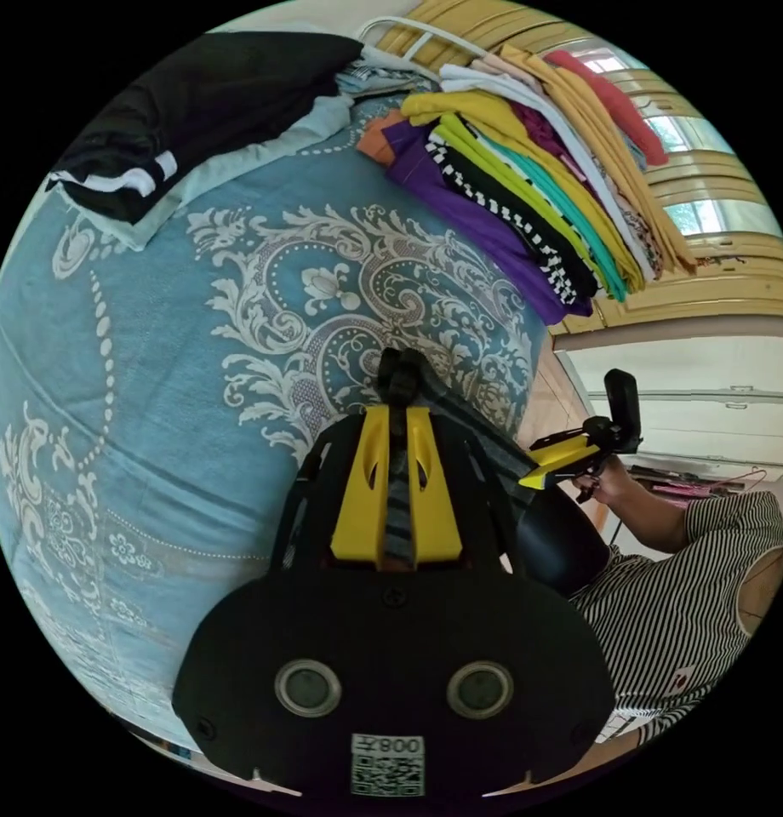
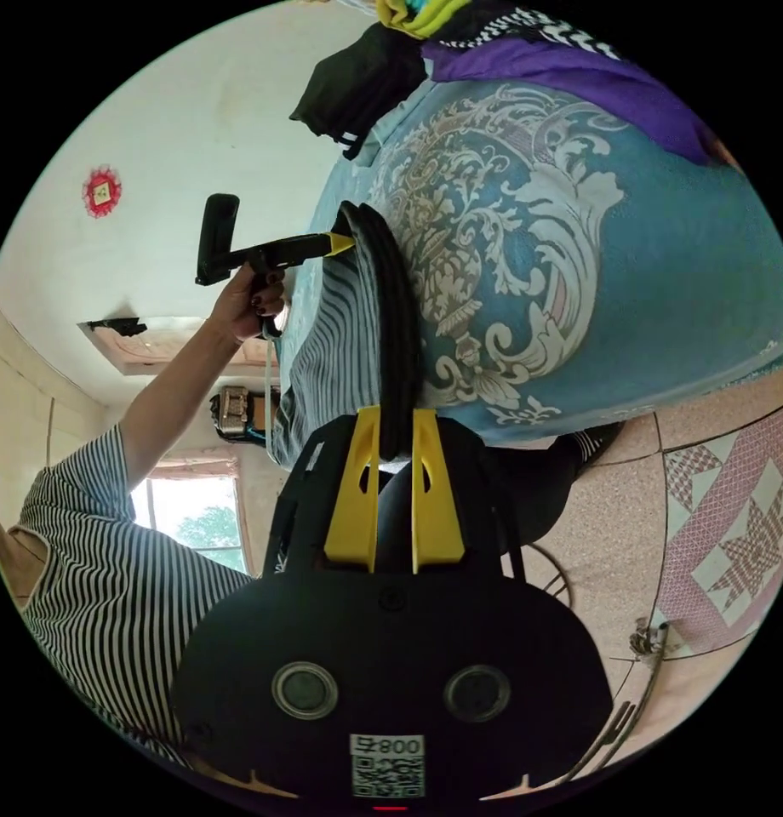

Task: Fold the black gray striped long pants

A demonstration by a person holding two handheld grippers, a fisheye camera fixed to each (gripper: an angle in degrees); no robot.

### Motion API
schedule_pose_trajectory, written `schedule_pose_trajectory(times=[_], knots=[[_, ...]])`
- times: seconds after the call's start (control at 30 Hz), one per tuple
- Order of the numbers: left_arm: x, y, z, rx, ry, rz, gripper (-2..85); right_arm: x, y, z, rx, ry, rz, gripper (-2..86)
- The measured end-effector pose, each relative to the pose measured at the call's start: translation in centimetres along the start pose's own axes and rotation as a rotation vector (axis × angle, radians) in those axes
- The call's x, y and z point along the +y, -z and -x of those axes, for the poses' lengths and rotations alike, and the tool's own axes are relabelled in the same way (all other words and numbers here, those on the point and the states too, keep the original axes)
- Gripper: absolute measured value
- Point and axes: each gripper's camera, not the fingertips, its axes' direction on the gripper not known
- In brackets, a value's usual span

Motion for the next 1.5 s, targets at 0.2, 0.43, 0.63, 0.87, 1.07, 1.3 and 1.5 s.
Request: schedule_pose_trajectory(times=[0.2,0.43,0.63,0.87,1.07,1.3,1.5], knots=[[-1.4,7.2,-3.4,-0.087,-0.058,-0.120,2.1,-0.8,3.8,1.6,-0.097,0.140,-0.119,6.1],[-5.6,12.2,-7.5,-0.101,-0.166,-0.255,1.8,-2.9,11.3,2.6,-0.001,0.226,-0.302,5.9],[-8.8,6.1,-7.6,-0.191,-0.166,-0.081,1.8,-4.1,10.8,1.1,0.186,0.125,-0.249,6.1],[-6.5,6.3,-4.7,-0.130,-0.145,-0.114,1.7,-6.0,10.4,2.8,0.197,0.102,-0.276,6.3],[-2.9,8.2,-2.7,-0.110,-0.207,-0.130,1.6,-7.9,10.8,8.7,0.176,0.209,-0.284,6.5],[7.1,11.7,1.3,-0.061,-0.280,-0.271,1.5,-9.4,9.6,18.7,0.097,0.414,-0.246,6.6],[20.5,14.5,8.0,-0.024,-0.180,-0.429,1.2,-11.6,4.9,29.2,-0.051,0.619,-0.119,6.6]])
